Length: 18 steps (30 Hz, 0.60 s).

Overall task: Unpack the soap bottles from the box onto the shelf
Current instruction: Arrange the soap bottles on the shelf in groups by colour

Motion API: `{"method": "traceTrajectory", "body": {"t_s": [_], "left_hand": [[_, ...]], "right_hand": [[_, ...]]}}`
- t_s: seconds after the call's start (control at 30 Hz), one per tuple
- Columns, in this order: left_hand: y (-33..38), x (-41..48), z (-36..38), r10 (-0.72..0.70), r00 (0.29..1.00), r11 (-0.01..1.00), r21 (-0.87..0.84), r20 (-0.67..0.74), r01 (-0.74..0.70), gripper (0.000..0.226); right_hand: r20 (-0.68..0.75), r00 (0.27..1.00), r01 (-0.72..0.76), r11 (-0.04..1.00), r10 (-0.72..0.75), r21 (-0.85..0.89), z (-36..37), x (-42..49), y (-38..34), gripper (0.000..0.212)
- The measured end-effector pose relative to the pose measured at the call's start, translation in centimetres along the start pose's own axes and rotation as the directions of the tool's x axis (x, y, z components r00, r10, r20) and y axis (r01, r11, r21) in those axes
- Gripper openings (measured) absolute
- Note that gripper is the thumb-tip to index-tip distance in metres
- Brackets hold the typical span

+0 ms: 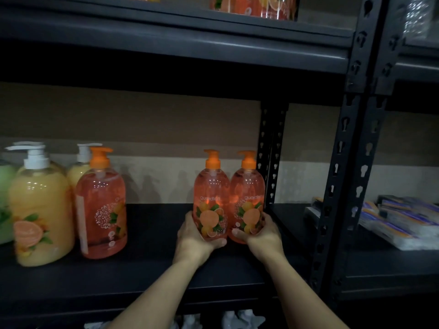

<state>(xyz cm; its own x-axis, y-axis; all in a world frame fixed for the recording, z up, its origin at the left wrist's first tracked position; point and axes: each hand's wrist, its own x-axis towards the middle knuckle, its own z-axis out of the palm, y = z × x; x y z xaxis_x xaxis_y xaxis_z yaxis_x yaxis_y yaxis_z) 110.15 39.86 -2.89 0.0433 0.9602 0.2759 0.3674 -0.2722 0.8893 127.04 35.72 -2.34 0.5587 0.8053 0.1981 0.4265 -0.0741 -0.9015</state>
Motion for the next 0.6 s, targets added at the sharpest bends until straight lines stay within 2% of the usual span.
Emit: {"method": "traceTrajectory", "body": {"t_s": [0.37, 0.6], "left_hand": [[-0.16, 0.17, 0.36, 0.005, 0.999, 0.999, 0.047, 0.034, -0.006, 0.083], [-0.11, 0.16, 0.33, -0.004, 0.999, 0.998, 0.059, 0.044, 0.001, 0.088]], "right_hand": [[-0.037, 0.998, 0.051, 0.998, -0.053, -0.045, -0.11, -0.18, -0.26, 0.096], [-0.031, 0.998, 0.054, 0.998, -0.055, -0.045, -0.10, -0.20, -0.44, 0.097]]}}
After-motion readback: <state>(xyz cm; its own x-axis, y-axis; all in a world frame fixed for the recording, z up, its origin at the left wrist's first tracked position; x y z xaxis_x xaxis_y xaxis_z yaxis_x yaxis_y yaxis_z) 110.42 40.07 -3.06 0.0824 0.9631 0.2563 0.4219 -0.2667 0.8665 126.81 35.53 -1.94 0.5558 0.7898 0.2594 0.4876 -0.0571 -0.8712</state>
